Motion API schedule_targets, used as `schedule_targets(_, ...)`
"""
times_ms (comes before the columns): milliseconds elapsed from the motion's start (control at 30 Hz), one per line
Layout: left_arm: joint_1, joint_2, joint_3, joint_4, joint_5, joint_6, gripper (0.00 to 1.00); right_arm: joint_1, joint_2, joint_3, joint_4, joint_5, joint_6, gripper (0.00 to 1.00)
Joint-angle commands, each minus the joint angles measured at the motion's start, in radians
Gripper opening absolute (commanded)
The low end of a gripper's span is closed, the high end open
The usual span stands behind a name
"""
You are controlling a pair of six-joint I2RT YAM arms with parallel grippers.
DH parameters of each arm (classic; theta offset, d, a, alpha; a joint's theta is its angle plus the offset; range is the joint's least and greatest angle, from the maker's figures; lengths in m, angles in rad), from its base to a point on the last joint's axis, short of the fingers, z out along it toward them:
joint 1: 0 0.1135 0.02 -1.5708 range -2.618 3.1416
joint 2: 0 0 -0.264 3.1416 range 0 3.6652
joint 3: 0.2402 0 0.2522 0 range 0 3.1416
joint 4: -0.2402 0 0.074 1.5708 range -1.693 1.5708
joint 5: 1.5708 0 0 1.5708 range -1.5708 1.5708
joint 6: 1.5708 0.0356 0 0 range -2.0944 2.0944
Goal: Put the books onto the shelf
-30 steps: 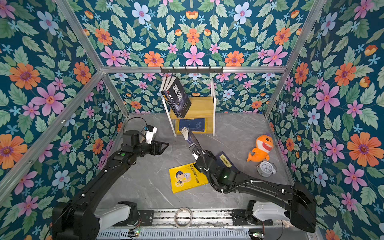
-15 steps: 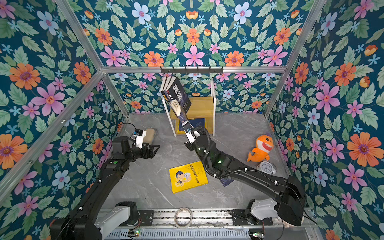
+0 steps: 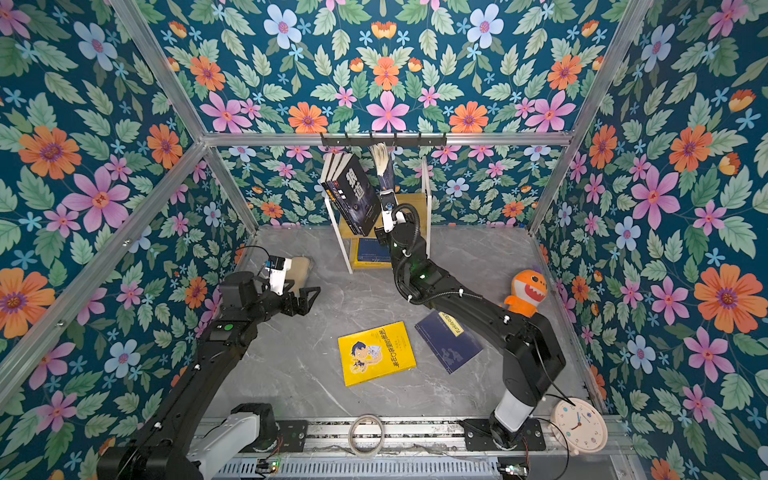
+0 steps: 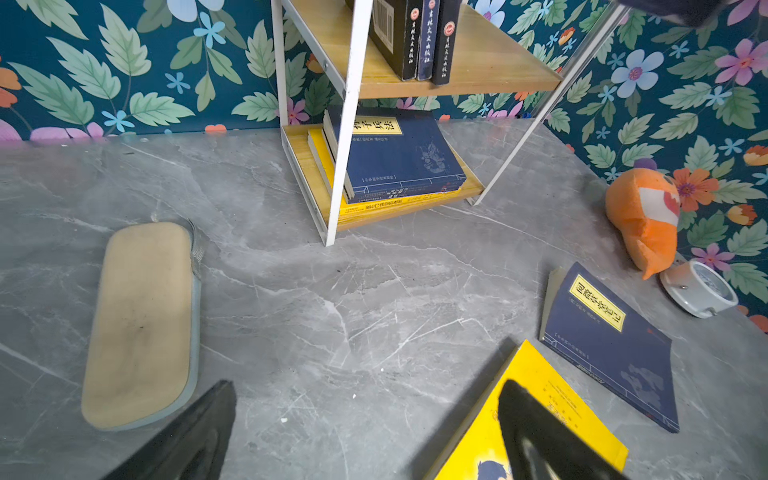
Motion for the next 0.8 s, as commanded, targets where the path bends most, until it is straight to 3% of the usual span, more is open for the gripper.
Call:
schedule_targets(0,0.001,0.002,0.010,0.006,-0.021,0.019,1.00,-0.013,0.064,0.044,0.097,0.038,0.037,0.00)
schedule_targets(400,-0.004,0.007,0.004,0.015,-0.019,0.027,1.00,-0.022,0.307,0.212,0.123,-0.030,0.112,0.00)
schedule_targets(767,-0.010,0.016,0.005,0.019,-0.026,0.033,1.00,-0.029,0.375,0.223,0.214,-0.167,0.174,0.00)
